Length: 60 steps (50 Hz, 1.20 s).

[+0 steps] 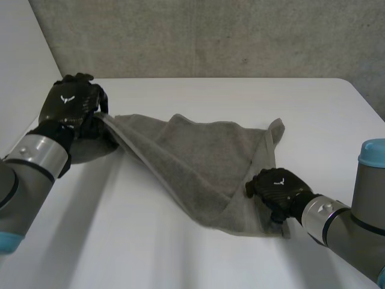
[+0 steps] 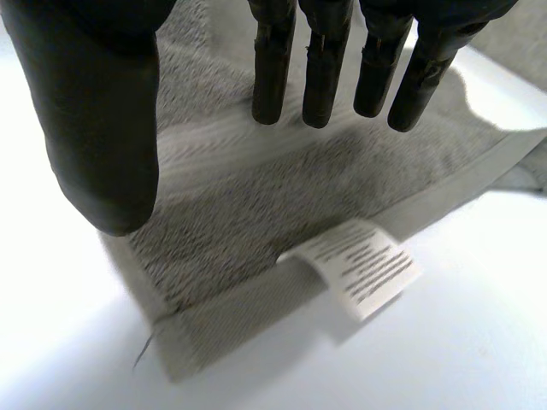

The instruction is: Fold the towel.

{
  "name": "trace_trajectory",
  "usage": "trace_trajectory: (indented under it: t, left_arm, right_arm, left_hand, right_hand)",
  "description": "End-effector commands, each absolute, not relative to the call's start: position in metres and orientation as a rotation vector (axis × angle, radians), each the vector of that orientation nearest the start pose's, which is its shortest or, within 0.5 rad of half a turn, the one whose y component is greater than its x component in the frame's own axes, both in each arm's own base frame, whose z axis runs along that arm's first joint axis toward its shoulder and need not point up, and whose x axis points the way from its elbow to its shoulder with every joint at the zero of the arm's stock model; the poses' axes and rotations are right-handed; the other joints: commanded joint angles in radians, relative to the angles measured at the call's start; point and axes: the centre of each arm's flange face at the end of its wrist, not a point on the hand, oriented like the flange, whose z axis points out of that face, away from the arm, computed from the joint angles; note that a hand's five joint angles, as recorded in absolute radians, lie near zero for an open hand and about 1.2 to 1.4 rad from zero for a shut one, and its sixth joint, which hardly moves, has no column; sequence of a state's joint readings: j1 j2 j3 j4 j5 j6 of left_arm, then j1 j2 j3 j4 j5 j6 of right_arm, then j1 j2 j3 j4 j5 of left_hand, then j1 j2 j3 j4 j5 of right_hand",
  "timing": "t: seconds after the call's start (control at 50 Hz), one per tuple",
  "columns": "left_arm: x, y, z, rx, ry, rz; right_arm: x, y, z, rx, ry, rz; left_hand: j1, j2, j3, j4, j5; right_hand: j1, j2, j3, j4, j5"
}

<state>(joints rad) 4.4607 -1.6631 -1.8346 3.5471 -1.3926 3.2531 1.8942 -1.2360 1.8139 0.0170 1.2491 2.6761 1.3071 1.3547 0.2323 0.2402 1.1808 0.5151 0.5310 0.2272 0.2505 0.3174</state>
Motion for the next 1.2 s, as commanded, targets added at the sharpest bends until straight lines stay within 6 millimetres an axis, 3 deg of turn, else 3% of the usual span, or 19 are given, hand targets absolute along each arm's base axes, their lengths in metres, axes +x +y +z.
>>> trace_trajectory:
  t: [0.02,0.28,0.34,0.38,0.46,0.6,0.7,0.82,0.86,0.88,0.9,0.92,1.1,1.2]
  left_arm:
    - [-0.216,-0.264,0.221,0.638,2.313,-2.353]
    - [-0.216,-0.264,0.218,0.635,2.321,-2.342]
    - [-0.216,-0.264,0.217,0.636,2.327,-2.337]
    - [-0.215,-0.264,0.216,0.636,2.329,-2.335]
    - [-0.215,-0.264,0.216,0.636,2.329,-2.335]
    - [-0.216,-0.262,0.215,0.638,2.333,-2.332]
    - [-0.216,-0.262,0.215,0.636,2.334,-2.333]
    - [-0.216,-0.261,0.217,0.638,2.327,-2.341]
    - [-0.216,-0.261,0.218,0.642,2.326,-2.344]
    - [-0.216,-0.260,0.218,0.642,2.326,-2.344]
    - [-0.216,-0.260,0.218,0.642,2.326,-2.344]
    - [-0.216,-0.260,0.218,0.642,2.326,-2.344]
    - [-0.218,-0.259,0.218,0.648,2.327,-2.345]
    - [-0.218,-0.259,0.218,0.649,2.331,-2.345]
  right_arm:
    - [0.239,-0.216,0.132,-1.277,2.310,-1.339]
    - [0.239,-0.225,0.126,-1.265,2.287,-1.411]
    - [0.239,-0.225,0.123,-1.267,2.286,-1.405]
    - [0.240,-0.227,0.122,-1.271,2.280,-1.414]
    - [0.241,-0.229,0.120,-1.274,2.277,-1.407]
    - [0.241,-0.228,0.116,-1.266,2.270,-1.374]
    - [0.237,-0.241,0.137,-1.209,2.222,-1.440]
    - [0.235,-0.237,0.154,-1.186,2.219,-1.425]
    - [0.236,-0.229,0.155,-1.194,2.201,-1.388]
    - [0.236,-0.229,0.155,-1.194,2.200,-1.388]
    - [0.237,-0.226,0.157,-1.204,2.169,-1.387]
    - [0.238,-0.222,0.162,-1.218,2.133,-1.392]
    - [0.245,-0.218,0.170,-1.242,2.055,-1.395]
    - [0.251,-0.216,0.158,-1.259,2.045,-1.362]
  left_hand:
    - [0.089,0.042,-0.058,-0.066,0.041]
    - [0.089,0.042,-0.058,-0.066,0.041]
    - [0.089,0.042,-0.058,-0.066,0.041]
    - [0.089,0.042,-0.058,-0.066,0.041]
    - [0.089,0.042,-0.058,-0.066,0.041]
    - [0.089,0.042,-0.058,-0.066,0.041]
    - [0.089,0.042,-0.058,-0.066,0.041]
    - [0.089,0.042,-0.058,-0.066,0.041]
    - [0.089,0.042,-0.058,-0.066,0.041]
    - [0.089,0.042,-0.058,-0.066,0.041]
    - [0.089,0.042,-0.058,-0.066,0.041]
    - [0.089,0.042,-0.058,-0.066,0.041]
    - [0.089,0.042,-0.058,-0.066,0.041]
    - [0.089,0.042,-0.058,-0.066,0.041]
  right_hand:
    - [-0.013,-0.029,-0.053,-0.076,0.010]
    - [0.107,0.091,-0.053,-0.076,0.130]
    - [0.257,0.241,-0.053,-0.076,0.280]
    - [0.604,0.589,-0.053,-0.076,0.628]
    - [0.880,0.864,-0.053,-0.076,0.903]
    - [0.881,0.865,-0.053,-0.076,0.904]
    - [0.881,0.865,-0.053,-0.076,0.904]
    - [0.881,0.865,-0.053,-0.076,0.904]
    - [0.412,0.396,-0.053,-0.076,0.435]
    - [0.410,0.394,-0.053,-0.076,0.433]
    - [0.136,0.120,-0.053,-0.076,0.160]
    - [0.049,0.033,-0.053,-0.076,0.073]
    - [-0.101,-0.117,-0.053,-0.076,-0.078]
    - [-0.095,-0.111,-0.053,-0.076,-0.072]
